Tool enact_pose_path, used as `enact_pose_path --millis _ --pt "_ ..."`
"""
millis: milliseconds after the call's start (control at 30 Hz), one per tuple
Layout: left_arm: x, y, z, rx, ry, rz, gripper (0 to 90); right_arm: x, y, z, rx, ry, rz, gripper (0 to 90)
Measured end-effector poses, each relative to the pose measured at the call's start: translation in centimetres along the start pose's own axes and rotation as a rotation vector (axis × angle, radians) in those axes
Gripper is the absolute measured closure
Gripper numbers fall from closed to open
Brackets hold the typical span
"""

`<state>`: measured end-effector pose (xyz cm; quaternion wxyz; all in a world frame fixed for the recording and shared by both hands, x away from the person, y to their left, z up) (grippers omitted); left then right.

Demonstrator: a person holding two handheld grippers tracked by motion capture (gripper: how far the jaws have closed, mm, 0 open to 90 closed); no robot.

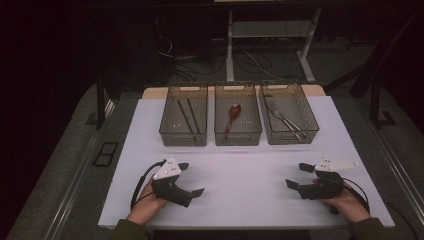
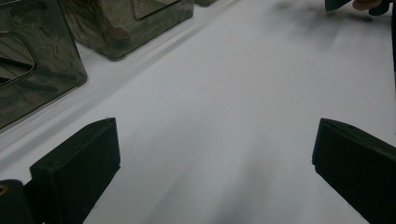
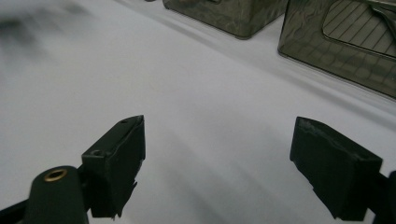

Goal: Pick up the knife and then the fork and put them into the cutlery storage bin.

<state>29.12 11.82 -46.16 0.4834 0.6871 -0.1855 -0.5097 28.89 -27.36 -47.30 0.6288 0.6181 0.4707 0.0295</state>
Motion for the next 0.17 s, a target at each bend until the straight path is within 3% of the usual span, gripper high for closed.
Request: enact_pose_path --millis 167 --pt "-0.01 -0.05 -0.05 -0.002 -0.001 -0.002 0.0 -0.01 0.08 -0.02 -0.001 0.005 0.004 17.4"
Point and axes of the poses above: each handheld gripper's, and its own axes: x roughly forward along the jaws, y roughly out of its top, z roughly to its right, the point moved 5 cm from there along x, roughly forward along the jaws, and after that the axes turned 6 degrees about x, right-handed, at the moved point
